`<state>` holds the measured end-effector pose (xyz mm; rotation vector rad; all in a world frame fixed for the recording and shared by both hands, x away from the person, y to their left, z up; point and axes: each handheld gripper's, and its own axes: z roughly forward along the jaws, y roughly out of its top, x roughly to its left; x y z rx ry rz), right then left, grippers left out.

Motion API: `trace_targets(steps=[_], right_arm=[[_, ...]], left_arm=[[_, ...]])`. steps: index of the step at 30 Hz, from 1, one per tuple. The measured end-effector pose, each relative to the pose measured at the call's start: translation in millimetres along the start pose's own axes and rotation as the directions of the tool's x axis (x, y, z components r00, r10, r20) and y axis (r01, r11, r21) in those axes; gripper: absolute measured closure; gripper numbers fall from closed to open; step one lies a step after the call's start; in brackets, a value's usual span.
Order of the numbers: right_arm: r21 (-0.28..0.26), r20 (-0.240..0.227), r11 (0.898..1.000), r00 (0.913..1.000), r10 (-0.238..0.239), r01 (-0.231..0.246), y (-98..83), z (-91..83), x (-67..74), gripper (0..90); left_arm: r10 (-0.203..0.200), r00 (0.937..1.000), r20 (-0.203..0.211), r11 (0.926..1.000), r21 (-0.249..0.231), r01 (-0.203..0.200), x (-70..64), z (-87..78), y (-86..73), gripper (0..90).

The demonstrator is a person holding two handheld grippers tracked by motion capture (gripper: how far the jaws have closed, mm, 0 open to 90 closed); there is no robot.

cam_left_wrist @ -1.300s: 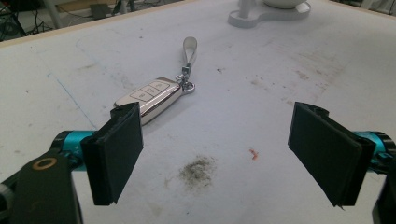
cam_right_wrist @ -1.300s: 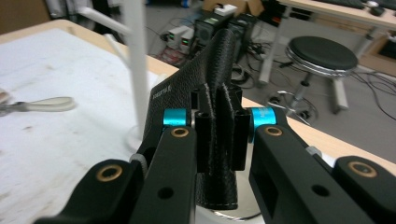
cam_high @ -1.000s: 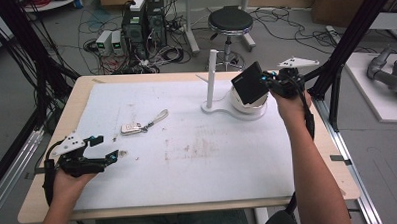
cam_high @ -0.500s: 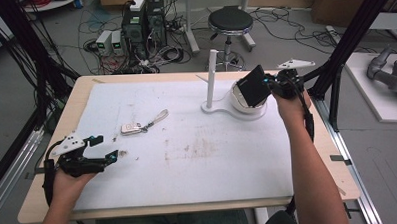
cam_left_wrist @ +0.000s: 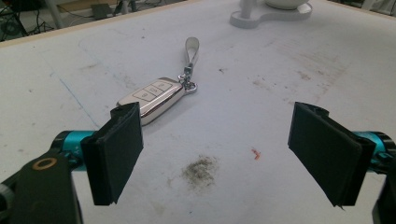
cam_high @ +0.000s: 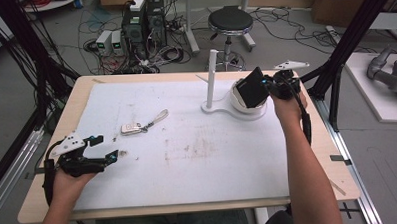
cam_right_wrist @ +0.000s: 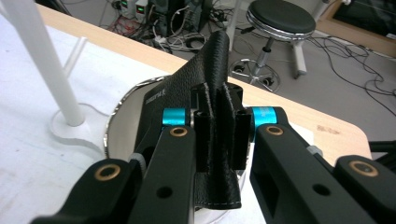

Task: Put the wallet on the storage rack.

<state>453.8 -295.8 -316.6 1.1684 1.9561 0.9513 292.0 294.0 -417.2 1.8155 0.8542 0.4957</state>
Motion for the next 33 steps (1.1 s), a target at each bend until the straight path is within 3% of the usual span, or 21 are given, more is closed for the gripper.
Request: trace_targets(steps=[5, 11, 33], right_arm=[[0.007, 0.032, 1.0, 0.9994, -0.012, 0.012, 0.3, 5.7, 1.2, 84.7], [-0.004, 0.035, 1.0, 0.9994, -0.001, 0.001, 0.2, 8.6, -2.9, 84.8], [-0.03, 0.07, 0.999, 0.9971, -0.031, 0.033, 2.5, 9.8, -3.4, 84.8]], left_arm=[[0.0, 1.0, -0.001, 1.0, 0.001, 0.0, -0.1, -0.1, -0.1, 18.0], [-0.007, 1.0, -0.004, 1.0, 0.0, 0.007, 1.2, -0.5, -1.5, 18.0], [-0.005, 1.0, -0.001, 1.0, 0.003, 0.005, 0.5, 0.9, -1.5, 18.0]])
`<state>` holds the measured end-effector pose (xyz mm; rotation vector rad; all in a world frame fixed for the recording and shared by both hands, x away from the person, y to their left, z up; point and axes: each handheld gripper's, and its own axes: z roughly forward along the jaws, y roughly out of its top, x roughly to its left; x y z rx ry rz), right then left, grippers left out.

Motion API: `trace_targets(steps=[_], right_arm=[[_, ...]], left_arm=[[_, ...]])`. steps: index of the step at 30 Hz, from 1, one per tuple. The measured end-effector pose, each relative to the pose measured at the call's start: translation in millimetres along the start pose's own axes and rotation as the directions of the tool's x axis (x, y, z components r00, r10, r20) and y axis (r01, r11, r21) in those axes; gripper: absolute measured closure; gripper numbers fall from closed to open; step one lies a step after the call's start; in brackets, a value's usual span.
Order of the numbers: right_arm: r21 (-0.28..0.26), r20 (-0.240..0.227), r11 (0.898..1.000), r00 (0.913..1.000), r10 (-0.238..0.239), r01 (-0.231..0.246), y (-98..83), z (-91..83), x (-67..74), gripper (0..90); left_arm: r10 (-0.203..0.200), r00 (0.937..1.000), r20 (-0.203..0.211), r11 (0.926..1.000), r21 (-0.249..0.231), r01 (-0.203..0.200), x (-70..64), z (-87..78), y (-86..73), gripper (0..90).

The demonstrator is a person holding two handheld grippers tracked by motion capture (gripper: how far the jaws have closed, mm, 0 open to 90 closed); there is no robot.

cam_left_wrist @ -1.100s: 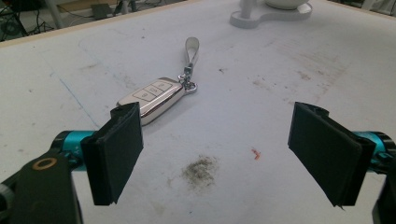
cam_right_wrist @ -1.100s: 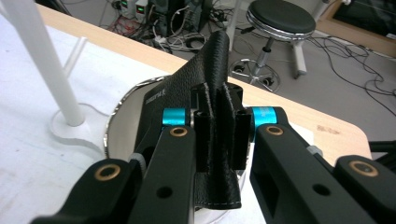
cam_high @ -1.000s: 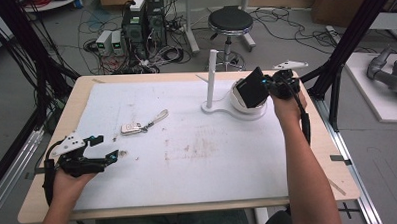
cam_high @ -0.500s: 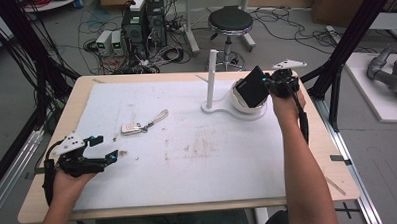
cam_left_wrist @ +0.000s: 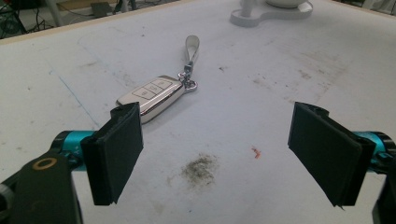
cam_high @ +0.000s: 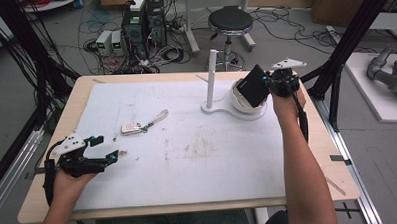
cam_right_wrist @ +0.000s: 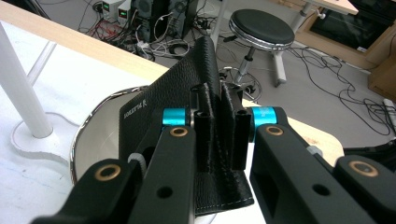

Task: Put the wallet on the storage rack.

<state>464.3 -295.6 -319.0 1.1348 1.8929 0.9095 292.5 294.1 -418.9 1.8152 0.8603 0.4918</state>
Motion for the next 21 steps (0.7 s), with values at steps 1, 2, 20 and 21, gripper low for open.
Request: trace_targets(steps=[1, 2, 20, 21], right_arm=[[0.001, 0.002, 1.0, 1.0, 0.002, -0.002, 0.0, 0.1, 0.0, 84.8], [0.0, 0.002, 1.0, 1.0, 0.002, -0.002, -0.1, 0.3, -0.2, 84.9], [0.002, 0.017, 1.0, 0.9995, -0.026, 0.026, -1.3, 3.7, 3.4, 84.8], [0.006, 0.012, 1.0, 0.9995, -0.028, 0.028, -1.7, 4.6, 5.3, 84.8]], left_arm=[[-0.001, 1.0, 0.0, 1.0, 0.001, 0.001, 0.0, 0.0, 0.0, 18.1], [-0.001, 1.0, 0.0, 1.0, 0.001, 0.001, 0.1, 0.1, -0.2, 18.0], [0.003, 1.0, 0.003, 1.0, 0.002, -0.003, -1.0, 0.9, 0.1, 18.0], [0.003, 1.0, 0.003, 1.0, 0.002, -0.003, -1.0, 0.8, 0.2, 18.0]])
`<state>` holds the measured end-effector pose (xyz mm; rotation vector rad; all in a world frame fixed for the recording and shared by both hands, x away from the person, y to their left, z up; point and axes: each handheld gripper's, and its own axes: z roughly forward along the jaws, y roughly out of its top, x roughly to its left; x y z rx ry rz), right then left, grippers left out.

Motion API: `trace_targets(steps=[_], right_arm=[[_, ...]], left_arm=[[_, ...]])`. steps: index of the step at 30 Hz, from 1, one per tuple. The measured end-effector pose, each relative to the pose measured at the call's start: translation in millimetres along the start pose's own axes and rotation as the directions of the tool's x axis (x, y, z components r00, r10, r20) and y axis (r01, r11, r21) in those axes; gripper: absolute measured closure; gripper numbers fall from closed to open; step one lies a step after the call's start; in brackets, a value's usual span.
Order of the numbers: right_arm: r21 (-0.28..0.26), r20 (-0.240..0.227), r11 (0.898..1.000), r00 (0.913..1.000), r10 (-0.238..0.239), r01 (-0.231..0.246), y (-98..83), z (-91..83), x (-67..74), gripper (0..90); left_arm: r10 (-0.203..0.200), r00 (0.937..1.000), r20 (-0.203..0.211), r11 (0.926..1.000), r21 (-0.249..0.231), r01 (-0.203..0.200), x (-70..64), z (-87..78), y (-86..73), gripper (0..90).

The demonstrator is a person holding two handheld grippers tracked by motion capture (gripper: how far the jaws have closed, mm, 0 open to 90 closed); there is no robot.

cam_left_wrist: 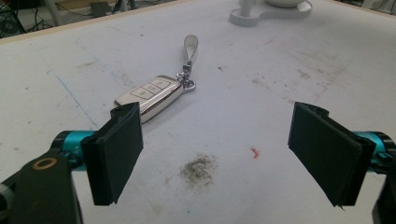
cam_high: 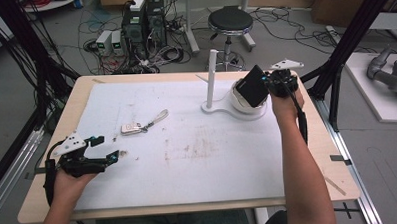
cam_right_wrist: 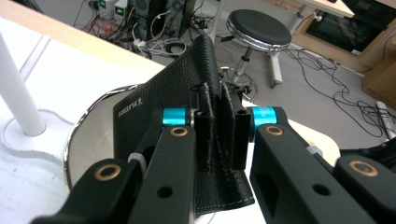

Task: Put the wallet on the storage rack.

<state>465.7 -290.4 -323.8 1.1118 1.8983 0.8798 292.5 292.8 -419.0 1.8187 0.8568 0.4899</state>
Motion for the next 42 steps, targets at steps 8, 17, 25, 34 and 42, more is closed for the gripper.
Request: trace_targets(steps=[8, 17, 25, 34, 42], right_arm=[[0.046, -0.022, 0.999, 0.9997, -0.014, 0.015, -3.3, 10.0, 12.8, 83.2], [0.109, -0.021, 0.987, 0.9929, 0.117, -0.114, -9.3, 9.5, 1.0, 42.5], [0.092, -0.048, 0.99, 0.9928, 0.11, -0.105, -7.5, -7.0, -1.0, 36.3], [0.017, -0.088, 0.991, 0.9873, 0.132, -0.131, -33.3, -21.9, 6.9, 33.4], [-0.009, -0.151, 0.986, 0.9747, 0.165, -0.168, -61.5, -40.1, 17.6, 28.9]], left_arm=[[-0.002, 1.0, 0.0, 1.0, -0.003, 0.002, 0.0, -0.7, 0.2, 18.0], [0.0, 1.0, 0.004, 1.0, 0.002, 0.0, -0.3, 0.9, 0.4, 18.0], [0.008, 0.9999, 0.008, 1.0, 0.003, -0.008, -1.7, 2.9, 1.9, 18.0], [0.016, 0.9996, 0.025, 0.9999, 0.002, -0.016, -0.5, 13.1, 7.3, 18.1], [0.028, 0.9983, 0.051, 0.9996, -0.005, -0.028, -0.4, 29.4, 15.0, 18.1]])
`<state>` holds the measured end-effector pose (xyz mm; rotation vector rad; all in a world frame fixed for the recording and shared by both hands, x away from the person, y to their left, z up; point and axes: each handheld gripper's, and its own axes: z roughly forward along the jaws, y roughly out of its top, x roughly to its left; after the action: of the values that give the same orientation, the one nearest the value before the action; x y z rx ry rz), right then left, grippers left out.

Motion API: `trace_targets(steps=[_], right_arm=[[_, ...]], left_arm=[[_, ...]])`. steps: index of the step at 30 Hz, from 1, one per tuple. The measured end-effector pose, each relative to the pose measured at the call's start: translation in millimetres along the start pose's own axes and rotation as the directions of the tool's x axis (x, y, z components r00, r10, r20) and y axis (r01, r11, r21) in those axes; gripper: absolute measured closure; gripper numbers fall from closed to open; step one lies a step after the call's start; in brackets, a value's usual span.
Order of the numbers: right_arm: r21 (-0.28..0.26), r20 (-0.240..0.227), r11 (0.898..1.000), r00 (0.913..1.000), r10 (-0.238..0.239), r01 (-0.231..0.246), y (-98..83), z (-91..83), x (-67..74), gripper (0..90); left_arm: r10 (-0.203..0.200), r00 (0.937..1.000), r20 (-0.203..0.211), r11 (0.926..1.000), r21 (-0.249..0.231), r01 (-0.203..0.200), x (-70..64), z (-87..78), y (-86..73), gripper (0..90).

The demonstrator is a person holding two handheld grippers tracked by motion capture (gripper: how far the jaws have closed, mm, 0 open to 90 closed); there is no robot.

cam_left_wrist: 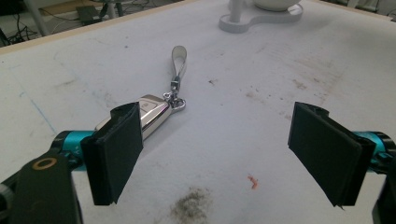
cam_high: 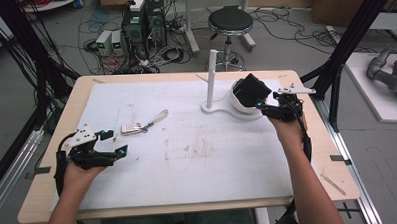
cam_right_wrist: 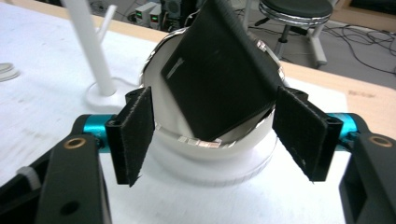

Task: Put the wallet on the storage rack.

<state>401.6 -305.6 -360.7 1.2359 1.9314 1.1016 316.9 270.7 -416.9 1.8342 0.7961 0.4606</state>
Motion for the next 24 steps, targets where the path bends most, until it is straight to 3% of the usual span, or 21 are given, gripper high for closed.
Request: trace_targets(steps=[9, 12, 16, 24], right_arm=[[-0.049, -0.054, 0.999, 0.9986, 0.0, -0.003, -28.5, -20.5, 18.0, 22.2], [-0.05, -0.065, 0.998, 0.9977, 0.021, -0.024, -42.6, -21.4, 22.7, 21.7], [-0.02, -0.07, 0.999, 0.9973, 0.023, -0.024, -52.7, -21.5, 24.2, 21.4], [-0.04, -0.053, 0.999, 0.9982, 0.027, -0.029, -59.9, -29.1, 22.2, 21.1]], left_arm=[[0.011, 0.9995, 0.031, 0.9999, -0.001, -0.011, 0.8, 19.1, 8.9, 18.0], [0.015, 0.9991, 0.039, 0.9999, -0.001, -0.015, 1.4, 28.0, 12.0, 18.0], [0.035, 0.9979, 0.054, 0.9994, 0.003, -0.035, 0.1, 40.4, 16.4, 18.1], [0.036, 0.9969, 0.071, 0.9993, 0.007, -0.036, -1.0, 52.7, 20.2, 18.0]])
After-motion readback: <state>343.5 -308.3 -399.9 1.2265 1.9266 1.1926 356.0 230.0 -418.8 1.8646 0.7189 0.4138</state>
